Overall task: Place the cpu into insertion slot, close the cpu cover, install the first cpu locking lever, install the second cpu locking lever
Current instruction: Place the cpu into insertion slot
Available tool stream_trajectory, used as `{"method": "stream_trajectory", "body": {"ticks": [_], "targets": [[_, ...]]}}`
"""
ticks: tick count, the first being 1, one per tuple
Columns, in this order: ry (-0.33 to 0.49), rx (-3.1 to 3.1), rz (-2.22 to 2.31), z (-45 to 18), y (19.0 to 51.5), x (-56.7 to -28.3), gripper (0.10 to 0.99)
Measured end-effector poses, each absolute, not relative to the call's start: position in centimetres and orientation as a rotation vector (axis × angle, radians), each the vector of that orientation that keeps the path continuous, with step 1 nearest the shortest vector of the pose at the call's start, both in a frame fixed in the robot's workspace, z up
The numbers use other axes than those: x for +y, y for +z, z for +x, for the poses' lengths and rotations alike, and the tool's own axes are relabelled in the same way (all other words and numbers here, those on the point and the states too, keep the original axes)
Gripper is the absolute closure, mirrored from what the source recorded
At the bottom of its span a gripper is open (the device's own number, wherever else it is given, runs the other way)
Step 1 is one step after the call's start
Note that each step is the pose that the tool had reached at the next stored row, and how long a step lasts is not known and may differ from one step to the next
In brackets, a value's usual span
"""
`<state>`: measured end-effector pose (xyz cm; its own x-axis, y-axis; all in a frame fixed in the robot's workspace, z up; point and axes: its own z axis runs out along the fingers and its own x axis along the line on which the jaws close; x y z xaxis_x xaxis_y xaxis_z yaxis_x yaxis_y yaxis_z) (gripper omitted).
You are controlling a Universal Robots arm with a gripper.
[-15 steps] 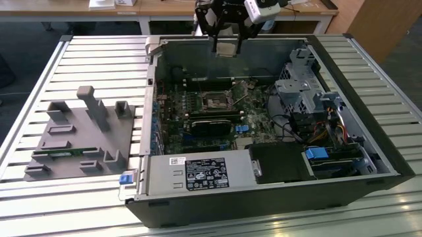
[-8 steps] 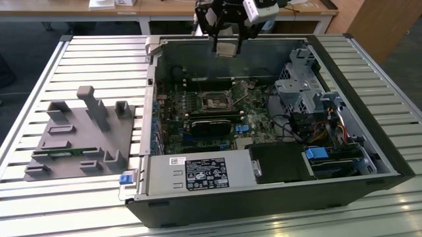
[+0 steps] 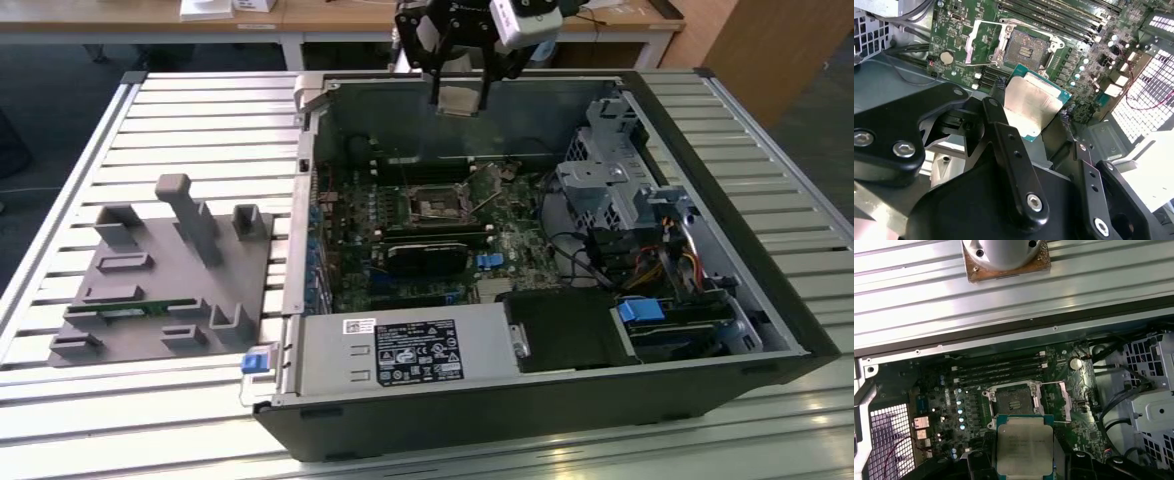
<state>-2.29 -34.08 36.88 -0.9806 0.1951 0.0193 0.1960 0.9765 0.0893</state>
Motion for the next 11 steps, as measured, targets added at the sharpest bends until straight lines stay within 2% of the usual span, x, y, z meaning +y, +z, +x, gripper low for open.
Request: {"method": "stream_trajectory", "body": {"ticks": [11], "targets": [[-0.143, -3.108, -0.373, -2.29, 36.89, -34.08, 0.545]]}}
